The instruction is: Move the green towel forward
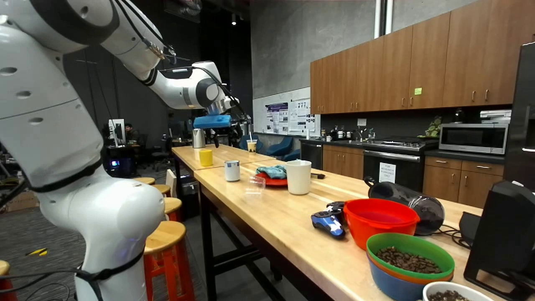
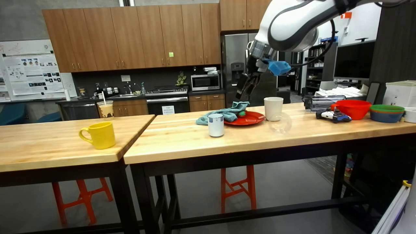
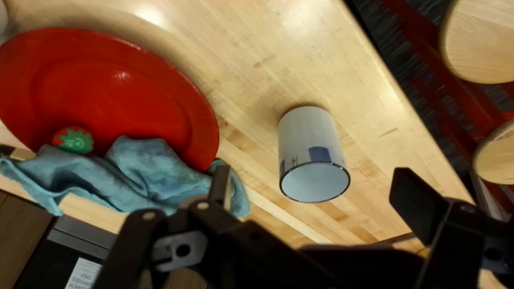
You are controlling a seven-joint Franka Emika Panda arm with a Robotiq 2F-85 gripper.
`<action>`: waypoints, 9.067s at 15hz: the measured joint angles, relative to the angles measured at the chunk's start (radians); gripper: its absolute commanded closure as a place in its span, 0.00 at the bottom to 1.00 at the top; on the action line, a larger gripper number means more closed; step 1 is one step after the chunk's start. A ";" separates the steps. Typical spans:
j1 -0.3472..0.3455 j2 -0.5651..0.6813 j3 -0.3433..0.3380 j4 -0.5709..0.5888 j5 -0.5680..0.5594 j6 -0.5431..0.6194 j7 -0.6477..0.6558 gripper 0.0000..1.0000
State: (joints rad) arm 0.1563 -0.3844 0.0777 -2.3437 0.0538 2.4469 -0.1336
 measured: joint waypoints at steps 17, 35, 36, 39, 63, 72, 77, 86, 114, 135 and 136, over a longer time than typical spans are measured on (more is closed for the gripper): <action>-0.121 0.384 -0.110 0.293 -0.090 0.267 -0.528 0.00; -0.132 0.448 -0.137 0.301 -0.774 0.360 -0.234 0.00; -0.132 0.448 -0.140 0.301 -0.775 0.323 -0.221 0.00; -0.141 0.447 -0.147 0.301 -0.788 0.234 -0.186 0.00; -0.158 0.452 -0.136 0.297 -0.766 0.176 -0.129 0.00; -0.155 0.537 -0.127 0.342 -0.848 0.193 -0.083 0.00; -0.158 0.581 -0.148 0.409 -0.973 0.201 -0.053 0.00; -0.162 0.638 -0.160 0.446 -1.028 0.201 -0.047 0.00; -0.161 0.713 -0.146 0.703 -1.055 0.295 -0.030 0.99; -0.147 0.549 -0.103 0.833 -0.941 0.161 -0.065 0.99; -0.145 0.530 -0.101 0.831 -0.940 0.132 -0.067 0.99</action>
State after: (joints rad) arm 0.0118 0.1459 -0.0229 -1.5128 -0.8861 2.5794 -0.2009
